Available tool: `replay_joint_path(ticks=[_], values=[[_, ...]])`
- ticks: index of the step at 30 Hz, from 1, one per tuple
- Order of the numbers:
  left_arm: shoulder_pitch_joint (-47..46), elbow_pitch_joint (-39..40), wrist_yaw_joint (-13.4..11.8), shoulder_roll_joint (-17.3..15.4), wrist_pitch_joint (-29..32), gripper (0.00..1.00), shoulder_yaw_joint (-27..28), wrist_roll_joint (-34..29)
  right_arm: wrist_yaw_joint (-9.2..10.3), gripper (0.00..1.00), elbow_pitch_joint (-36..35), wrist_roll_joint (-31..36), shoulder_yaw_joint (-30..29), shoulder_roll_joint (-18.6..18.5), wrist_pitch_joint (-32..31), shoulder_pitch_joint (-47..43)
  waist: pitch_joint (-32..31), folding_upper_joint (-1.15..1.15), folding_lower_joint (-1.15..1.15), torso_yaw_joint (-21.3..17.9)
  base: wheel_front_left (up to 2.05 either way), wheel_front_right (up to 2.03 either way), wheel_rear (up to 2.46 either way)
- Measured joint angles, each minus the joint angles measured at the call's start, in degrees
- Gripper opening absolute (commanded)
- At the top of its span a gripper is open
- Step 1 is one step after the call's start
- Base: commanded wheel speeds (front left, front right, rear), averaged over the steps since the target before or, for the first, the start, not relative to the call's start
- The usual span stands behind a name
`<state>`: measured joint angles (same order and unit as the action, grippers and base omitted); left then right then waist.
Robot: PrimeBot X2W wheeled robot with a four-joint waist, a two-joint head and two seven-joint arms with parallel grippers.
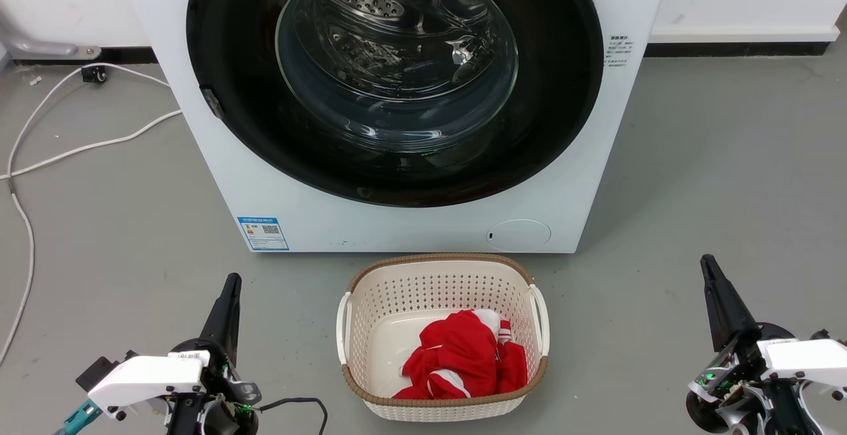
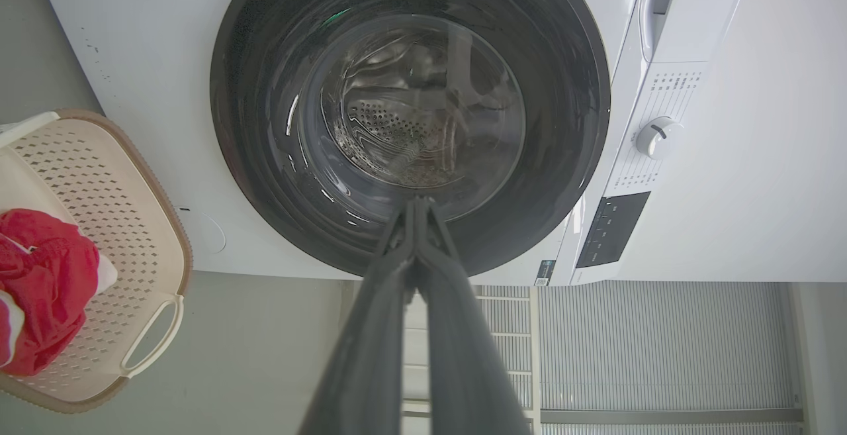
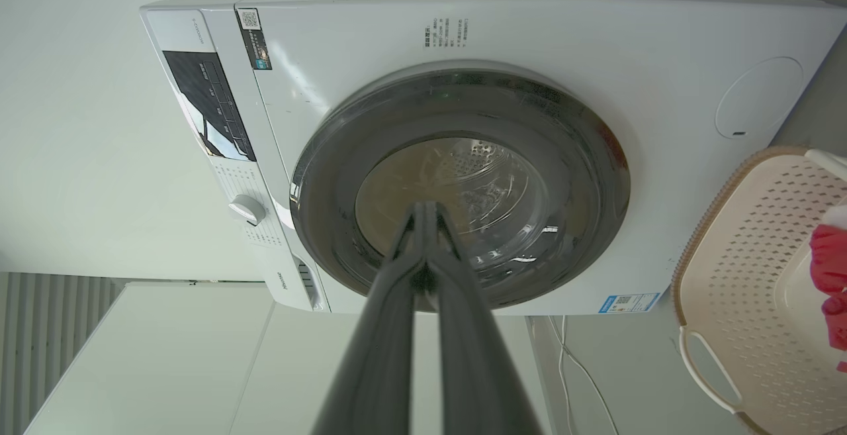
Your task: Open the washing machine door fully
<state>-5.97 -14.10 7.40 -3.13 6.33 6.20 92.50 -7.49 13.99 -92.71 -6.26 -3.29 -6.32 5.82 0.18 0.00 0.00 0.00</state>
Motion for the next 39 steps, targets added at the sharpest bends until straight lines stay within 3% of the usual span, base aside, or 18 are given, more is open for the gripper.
replay_joint_path(ticks=[14,15,27,31,39], values=[[0.0,0.0,0.0,0.03,0.05,0.0,0.04,-0.07,0.0,0.0,0.0,0.01,-0.07,0.05,-0.02,0.01,0.0,0.0,0.0,0.0,0.0,0.0,0.0],[0.04,-0.1,-0.01,0.07,0.05,1.0,0.02,-0.07,0.0,1.0,0.07,0.0,-0.05,0.07,-0.01,-0.05,0.0,0.0,0.0,0.0,0.0,0.0,0.0],[1.25,0.76,-0.08,0.3,-2.88,1.0,-2.68,-1.46,0.01,1.0,-1.3,1.37,1.33,0.21,2.88,-2.01,0.11,0.0,0.0,-0.03,0.0,0.0,0.0],[1.24,2.03,-0.08,0.3,-3.9,1.0,-2.82,-3.52,0.01,1.0,-2.12,4.23,1.37,0.22,4.0,-2.77,0.21,0.0,0.0,-0.03,0.0,0.0,0.0],[0.97,5.23,-0.08,0.3,-5.88,1.0,-2.82,-13.37,0.01,1.0,-5.59,15.26,1.58,0.25,5.92,-2.92,0.62,0.0,0.0,-0.01,0.0,0.0,0.0]])
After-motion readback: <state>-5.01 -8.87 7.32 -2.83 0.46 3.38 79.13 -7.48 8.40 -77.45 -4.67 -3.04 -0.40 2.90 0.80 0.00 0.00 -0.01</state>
